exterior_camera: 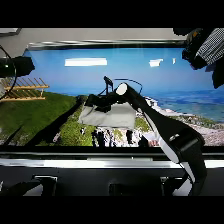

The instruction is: Fold the clothes and pants, and hang the long-sleeved shirts on hangers.

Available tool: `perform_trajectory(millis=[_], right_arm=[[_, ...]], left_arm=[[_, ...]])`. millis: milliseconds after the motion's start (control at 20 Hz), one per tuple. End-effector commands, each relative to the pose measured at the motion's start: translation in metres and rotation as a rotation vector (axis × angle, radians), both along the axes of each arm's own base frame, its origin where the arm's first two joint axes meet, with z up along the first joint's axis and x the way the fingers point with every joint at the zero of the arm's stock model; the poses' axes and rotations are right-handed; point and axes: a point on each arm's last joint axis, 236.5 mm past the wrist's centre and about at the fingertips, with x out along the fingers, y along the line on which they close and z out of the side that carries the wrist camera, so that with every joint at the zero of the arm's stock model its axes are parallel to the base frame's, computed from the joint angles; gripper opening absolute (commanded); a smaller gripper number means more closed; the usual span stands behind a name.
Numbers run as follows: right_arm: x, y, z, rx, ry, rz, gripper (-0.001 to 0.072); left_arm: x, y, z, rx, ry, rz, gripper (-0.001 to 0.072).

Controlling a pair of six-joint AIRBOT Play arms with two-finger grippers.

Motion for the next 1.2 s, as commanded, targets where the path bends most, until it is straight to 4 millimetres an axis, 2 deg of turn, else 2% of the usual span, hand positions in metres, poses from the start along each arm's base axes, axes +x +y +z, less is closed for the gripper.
perform_trajectory(millis=[0,50,150,250,300,350,400,450,550,700,900,950,1050,1100,1150], right_arm=[[0.016,-0.06,0.033,-0.033,-0.042,0.019,0.0702],[0.028,-0.098,0.041,-0.087,-0.067,-0.005,0.0702],[0.044,-0.201,0.041,-0.265,-0.066,-0.077,0.0699],[0.031,-0.3,0.018,-0.43,0.077,-0.144,0.0687],[0.016,-0.335,0.001,-0.448,0.183,-0.178,0.0674],[0.0,-0.349,-0.015,-0.415,0.286,-0.212,0.067],[-0.016,-0.345,-0.034,-0.342,0.374,-0.232,0.0669],[-0.026,-0.329,-0.051,-0.257,0.409,-0.23,0.0668],[-0.032,-0.292,-0.071,-0.111,0.379,-0.225,0.067],[-0.034,-0.266,-0.096,-0.057,0.363,-0.226,0.0669],[-0.017,-0.233,-0.097,0.025,0.326,-0.248,0.0657],[-0.011,-0.226,-0.096,0.037,0.322,-0.267,0.061],[-0.009,-0.212,-0.094,0.07,0.337,-0.276,0.059],[-0.012,-0.204,-0.094,0.075,0.348,-0.253,0.0533],[-0.016,-0.198,-0.092,0.08,0.353,-0.228,0.0302]], left_arm=[[-0.004,0.002,-0.012,0.016,0.03,-0.008,0.0021],[-0.004,0.002,-0.014,0.016,0.034,-0.008,0.0021],[-0.004,0.003,-0.014,0.02,0.032,-0.007,0.0022],[-0.004,0.002,-0.014,0.019,0.033,-0.007,0.0021],[-0.004,0.002,-0.014,0.019,0.033,-0.007,0.0022],[-0.004,0.002,-0.014,0.019,0.033,-0.007,0.0022],[-0.004,0.002,-0.014,0.019,0.033,-0.007,0.0022],[-0.004,0.002,-0.014,0.018,0.034,-0.007,0.0022],[-0.004,0.002,-0.014,0.015,0.035,-0.005,0.0022],[-0.004,0.002,-0.014,0.014,0.035,-0.005,0.0022],[-0.004,0.001,-0.014,0.002,0.036,0.005,0.0022],[-0.004,0.001,-0.014,0.0,0.037,0.006,0.0022],[-0.004,0.001,-0.014,0.0,0.036,0.005,0.0022],[-0.005,-0.001,-0.014,0.0,0.036,0.001,0.0022],[-0.005,-0.002,-0.014,0.0,0.036,-0.001,0.0022]])
